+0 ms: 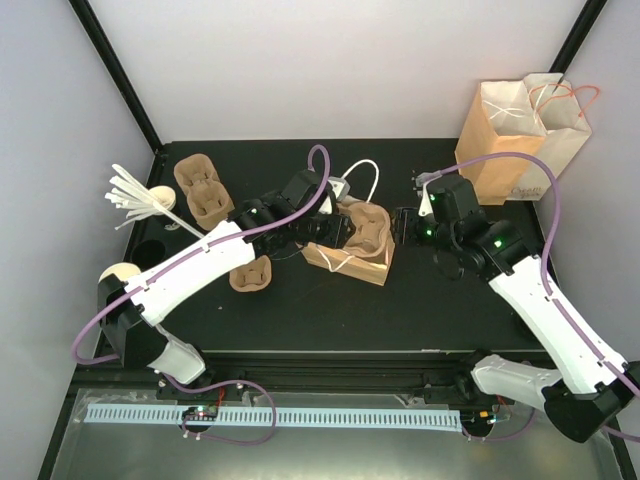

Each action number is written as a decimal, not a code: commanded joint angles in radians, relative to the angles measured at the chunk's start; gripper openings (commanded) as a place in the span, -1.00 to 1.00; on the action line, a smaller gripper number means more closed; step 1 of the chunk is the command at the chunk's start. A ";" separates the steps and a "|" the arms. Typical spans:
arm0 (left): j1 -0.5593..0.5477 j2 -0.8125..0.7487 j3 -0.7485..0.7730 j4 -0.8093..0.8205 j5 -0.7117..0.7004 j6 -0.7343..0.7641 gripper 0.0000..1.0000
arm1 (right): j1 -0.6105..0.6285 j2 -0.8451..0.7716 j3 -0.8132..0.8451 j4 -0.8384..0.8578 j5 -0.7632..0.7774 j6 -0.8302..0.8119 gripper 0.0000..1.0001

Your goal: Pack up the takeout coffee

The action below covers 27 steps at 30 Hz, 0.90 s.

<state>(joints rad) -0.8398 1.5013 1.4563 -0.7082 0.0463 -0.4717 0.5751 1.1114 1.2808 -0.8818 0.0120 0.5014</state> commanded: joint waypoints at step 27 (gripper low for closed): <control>-0.011 0.133 0.229 -0.240 -0.073 0.046 -0.05 | -0.005 -0.082 -0.016 -0.096 0.023 0.062 -0.78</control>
<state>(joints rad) -0.8394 1.5749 1.5963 -0.8261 0.0261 -0.4633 0.5671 1.0420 1.2541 -0.9577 0.0353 0.5777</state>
